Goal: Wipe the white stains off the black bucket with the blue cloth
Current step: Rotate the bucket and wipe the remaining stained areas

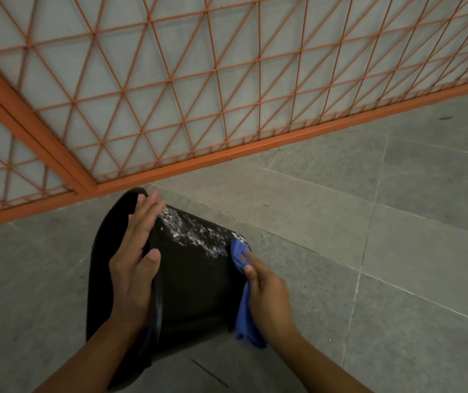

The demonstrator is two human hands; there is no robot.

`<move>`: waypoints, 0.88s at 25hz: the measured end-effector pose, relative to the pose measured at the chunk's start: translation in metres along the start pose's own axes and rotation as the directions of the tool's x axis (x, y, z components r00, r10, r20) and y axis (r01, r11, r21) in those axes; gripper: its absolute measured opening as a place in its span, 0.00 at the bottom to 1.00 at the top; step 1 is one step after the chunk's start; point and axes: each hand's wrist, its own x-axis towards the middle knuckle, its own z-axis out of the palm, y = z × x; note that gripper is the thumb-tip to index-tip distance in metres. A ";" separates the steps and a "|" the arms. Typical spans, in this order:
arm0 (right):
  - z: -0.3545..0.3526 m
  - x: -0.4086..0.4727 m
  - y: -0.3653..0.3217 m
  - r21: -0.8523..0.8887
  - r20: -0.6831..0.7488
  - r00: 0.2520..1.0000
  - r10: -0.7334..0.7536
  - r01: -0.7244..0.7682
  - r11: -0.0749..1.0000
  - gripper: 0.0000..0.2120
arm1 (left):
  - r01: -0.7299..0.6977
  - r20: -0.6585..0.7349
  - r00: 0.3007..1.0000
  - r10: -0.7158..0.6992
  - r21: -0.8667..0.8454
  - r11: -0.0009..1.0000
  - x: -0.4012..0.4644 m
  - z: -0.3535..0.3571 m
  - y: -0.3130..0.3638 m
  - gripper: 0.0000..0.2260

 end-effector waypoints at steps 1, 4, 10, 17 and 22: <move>-0.001 -0.001 0.007 -0.027 -0.056 0.997 0.062 -0.063 0.998 0.15 | -0.003 0.004 1.000 0.003 0.004 1.000 0.000 0.001 0.002 0.32; 0.001 -0.024 0.006 -0.081 -0.083 0.996 0.028 -0.035 0.996 0.15 | -0.026 0.018 0.999 0.026 0.005 1.000 0.001 0.004 0.004 0.32; -0.005 0.014 0.018 -0.118 -0.017 0.999 0.041 -0.043 0.992 0.13 | -0.013 -0.003 1.000 0.013 -0.009 1.000 0.002 0.005 0.003 0.33; -0.005 -0.023 0.025 -0.138 -0.113 0.993 0.044 -0.059 0.989 0.14 | -0.042 0.016 0.999 0.041 0.033 0.999 0.004 0.003 0.004 0.29; -0.015 0.005 0.034 -0.170 -0.055 0.993 0.100 -0.108 0.980 0.12 | -0.051 0.004 0.999 0.050 0.025 0.998 0.002 0.005 0.002 0.30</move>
